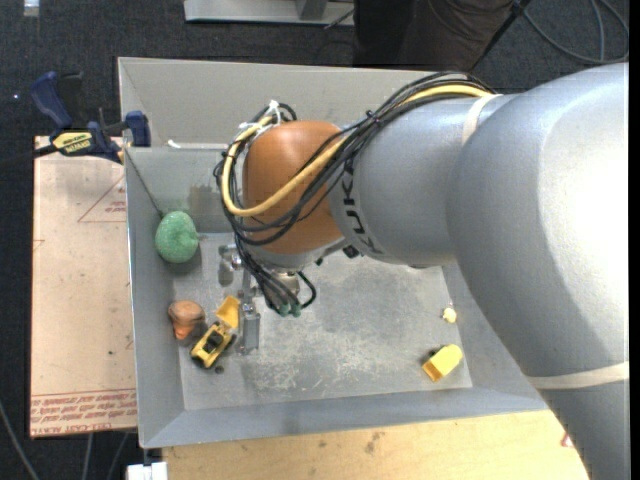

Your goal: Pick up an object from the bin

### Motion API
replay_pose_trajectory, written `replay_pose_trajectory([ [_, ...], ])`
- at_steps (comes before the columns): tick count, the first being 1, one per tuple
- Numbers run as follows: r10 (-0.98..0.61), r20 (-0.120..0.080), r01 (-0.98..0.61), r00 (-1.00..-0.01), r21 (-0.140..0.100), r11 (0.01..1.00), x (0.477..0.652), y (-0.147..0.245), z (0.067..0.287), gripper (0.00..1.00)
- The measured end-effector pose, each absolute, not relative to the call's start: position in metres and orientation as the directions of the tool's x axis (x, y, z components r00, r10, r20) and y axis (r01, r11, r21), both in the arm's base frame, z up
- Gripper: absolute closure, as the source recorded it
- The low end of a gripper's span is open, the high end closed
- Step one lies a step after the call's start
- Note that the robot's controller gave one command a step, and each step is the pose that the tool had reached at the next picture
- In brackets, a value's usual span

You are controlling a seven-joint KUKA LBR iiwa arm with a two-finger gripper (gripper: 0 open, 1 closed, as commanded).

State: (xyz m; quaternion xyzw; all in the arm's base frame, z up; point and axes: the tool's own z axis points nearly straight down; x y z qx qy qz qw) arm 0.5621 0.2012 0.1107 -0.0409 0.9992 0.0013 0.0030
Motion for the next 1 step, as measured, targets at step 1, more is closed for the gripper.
replay_pose_trajectory([
  [1,-0.33,-0.002,-0.33,-0.944,0.001,0.944,0.5688,0.2049,0.0957,0.0],
])
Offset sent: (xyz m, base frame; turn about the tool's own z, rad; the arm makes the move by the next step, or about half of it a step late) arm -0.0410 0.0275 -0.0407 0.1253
